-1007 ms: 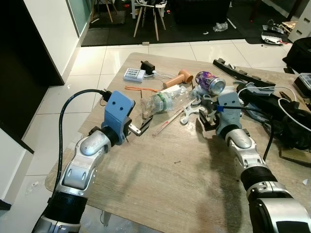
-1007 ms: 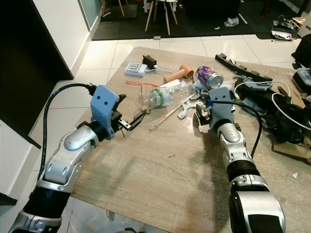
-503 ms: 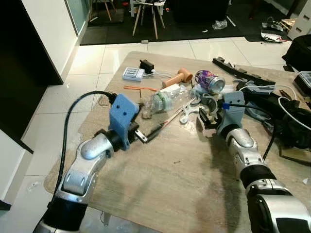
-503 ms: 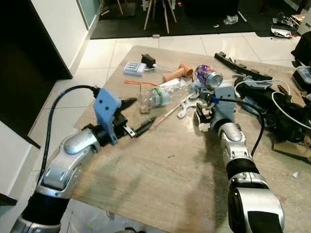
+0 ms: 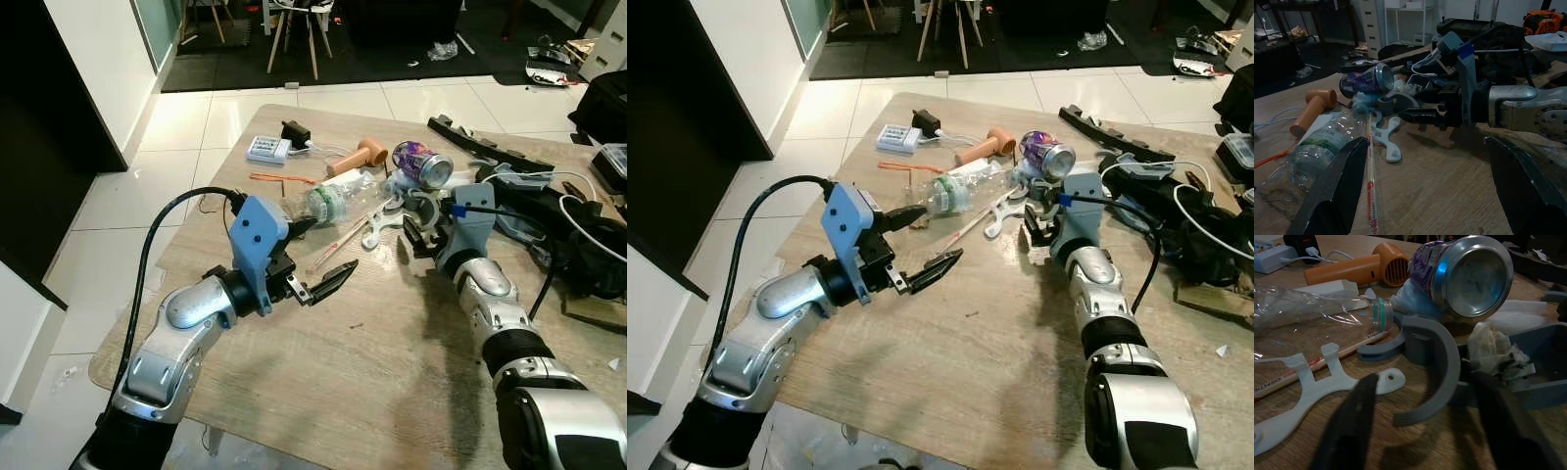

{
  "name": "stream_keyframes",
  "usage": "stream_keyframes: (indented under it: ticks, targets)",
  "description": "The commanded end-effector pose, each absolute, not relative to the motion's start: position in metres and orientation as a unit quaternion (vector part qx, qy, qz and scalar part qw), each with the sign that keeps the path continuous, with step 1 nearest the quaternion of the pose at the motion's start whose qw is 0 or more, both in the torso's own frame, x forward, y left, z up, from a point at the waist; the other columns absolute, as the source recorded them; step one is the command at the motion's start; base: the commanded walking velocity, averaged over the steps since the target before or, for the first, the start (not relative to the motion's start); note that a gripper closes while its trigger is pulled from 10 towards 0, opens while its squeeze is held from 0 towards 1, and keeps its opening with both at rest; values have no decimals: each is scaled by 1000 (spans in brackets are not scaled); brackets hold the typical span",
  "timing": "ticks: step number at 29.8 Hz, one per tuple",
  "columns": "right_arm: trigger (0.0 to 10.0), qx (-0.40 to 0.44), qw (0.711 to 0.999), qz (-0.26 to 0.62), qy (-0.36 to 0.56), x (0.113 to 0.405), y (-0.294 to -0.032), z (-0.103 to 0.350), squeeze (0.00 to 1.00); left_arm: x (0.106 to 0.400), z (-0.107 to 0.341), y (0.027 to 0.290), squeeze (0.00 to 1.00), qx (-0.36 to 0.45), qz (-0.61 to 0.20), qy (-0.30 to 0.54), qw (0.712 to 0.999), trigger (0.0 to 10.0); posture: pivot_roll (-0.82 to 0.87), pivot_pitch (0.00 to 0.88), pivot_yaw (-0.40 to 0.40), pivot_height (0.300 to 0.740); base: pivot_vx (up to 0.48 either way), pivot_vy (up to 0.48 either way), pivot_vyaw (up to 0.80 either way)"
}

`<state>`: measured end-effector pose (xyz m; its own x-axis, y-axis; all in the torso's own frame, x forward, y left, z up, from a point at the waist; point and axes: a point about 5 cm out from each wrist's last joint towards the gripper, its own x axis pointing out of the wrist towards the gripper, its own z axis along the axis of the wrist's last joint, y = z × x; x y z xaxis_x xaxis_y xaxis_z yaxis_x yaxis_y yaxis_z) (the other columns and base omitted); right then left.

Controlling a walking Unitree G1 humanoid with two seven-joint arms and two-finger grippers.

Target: Picking trash to rubbish bin

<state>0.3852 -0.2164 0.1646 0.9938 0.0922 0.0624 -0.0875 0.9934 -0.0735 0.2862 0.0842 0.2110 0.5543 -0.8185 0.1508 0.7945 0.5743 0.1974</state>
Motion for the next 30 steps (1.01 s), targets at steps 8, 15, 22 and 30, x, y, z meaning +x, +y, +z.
stream_keyframes:
  ticks: [8,15,22,30]
  targets:
    - [0,-12,999,47,-1,383,-213,151,0,283,213,83,0,48,-471,-113,873,10000,3,202,67,740,0,0,0]
    - [0,-3,999,45,-1,383,-214,150,0,281,213,83,0,46,-480,-109,870,10000,2,198,69,740,0,0,0]
    - [0,2,999,48,-9,383,-211,150,0,281,214,82,0,44,-485,-108,867,10000,2,196,70,740,0,0,0]
    - [0,11,994,46,-97,382,-200,172,0,280,216,82,0,36,-487,-111,866,10000,1,195,70,740,0,0,0]
